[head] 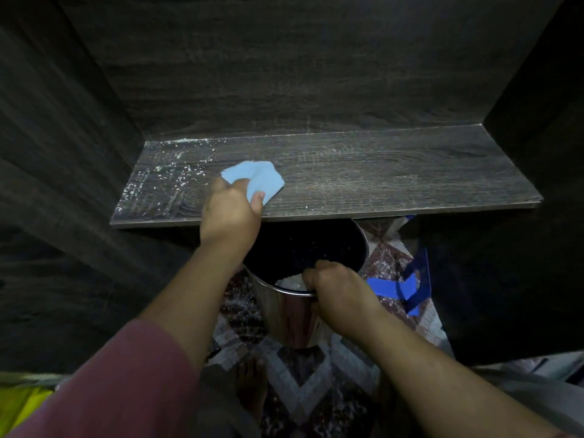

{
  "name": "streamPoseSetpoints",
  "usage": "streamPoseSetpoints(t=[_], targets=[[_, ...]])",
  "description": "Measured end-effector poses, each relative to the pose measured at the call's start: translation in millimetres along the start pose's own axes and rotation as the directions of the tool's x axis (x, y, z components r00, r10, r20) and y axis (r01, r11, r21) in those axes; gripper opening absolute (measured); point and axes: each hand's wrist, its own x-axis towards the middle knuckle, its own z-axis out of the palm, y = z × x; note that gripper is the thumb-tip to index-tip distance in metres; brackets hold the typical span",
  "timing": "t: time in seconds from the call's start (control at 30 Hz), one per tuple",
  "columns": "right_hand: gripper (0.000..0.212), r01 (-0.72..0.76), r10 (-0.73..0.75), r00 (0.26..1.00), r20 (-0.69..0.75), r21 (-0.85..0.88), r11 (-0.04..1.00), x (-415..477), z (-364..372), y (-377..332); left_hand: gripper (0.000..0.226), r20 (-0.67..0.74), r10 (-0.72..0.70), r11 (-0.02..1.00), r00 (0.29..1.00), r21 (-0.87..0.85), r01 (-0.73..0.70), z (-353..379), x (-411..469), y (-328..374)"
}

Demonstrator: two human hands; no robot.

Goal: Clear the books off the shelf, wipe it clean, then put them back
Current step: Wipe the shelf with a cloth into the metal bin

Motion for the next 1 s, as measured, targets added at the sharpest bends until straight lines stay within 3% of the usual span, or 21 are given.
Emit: streamPoseSetpoints(t=[0.17,0.27,0.33,0.5,0.63,0.77,0.87,1.0], targets=[[0.022,-0.028,0.027,0.998,0.06,0.021,0.999,2.5,4.8,3.5,0.037,0.126,0.207,0.978,0.97,-0.053,-0.202,-2.3,1.8,-1.9],[0.016,-0.039,0.037,0.997,0.073,0.023,0.999,3.5,6.2,4.5,0.032,0.225,0.397,0.917,0.89,-0.128,-0.377,-9.3,-4.8,-1.2],[0.016,-0.049,0.046,0.996,0.074,0.042,0.998,3.8,5.9,4.3,0.031,0.246,0.449,0.892,0.859,-0.169,-0.419,-11.6,-7.1,-2.0],[0.016,-0.069,0.065,0.996,0.055,0.073,0.995,5.3,4.8,4.1,0.035,-0.053,0.265,0.935,0.963,-0.23,-0.27,-11.8,3.9,-13.7],[0.013,-0.062,0.06,0.998,0.026,0.084,0.995,5.8,5.9,5.1,0.036,-0.028,0.161,0.977,0.987,-0.138,-0.163,-2.7,5.3,-20.2],[0.011,-0.04,0.038,0.999,0.019,0.089,0.995,7.5,3.5,3.4,0.034,0.062,0.28,0.956,0.958,-0.103,-0.273,1.2,-6.6,-5.7],[0.013,-0.031,0.029,0.999,0.015,0.098,0.995,12.1,2.2,0.3,0.033,0.167,0.371,0.92,0.914,-0.204,-0.336,-2.2,-15.6,1.2],[0.016,0.004,-0.007,0.999,0.031,0.072,0.997,16.3,-0.5,-4.8,0.033,0.057,0.295,0.936,0.954,-0.218,-0.277,-13.8,-23.7,-8.2]])
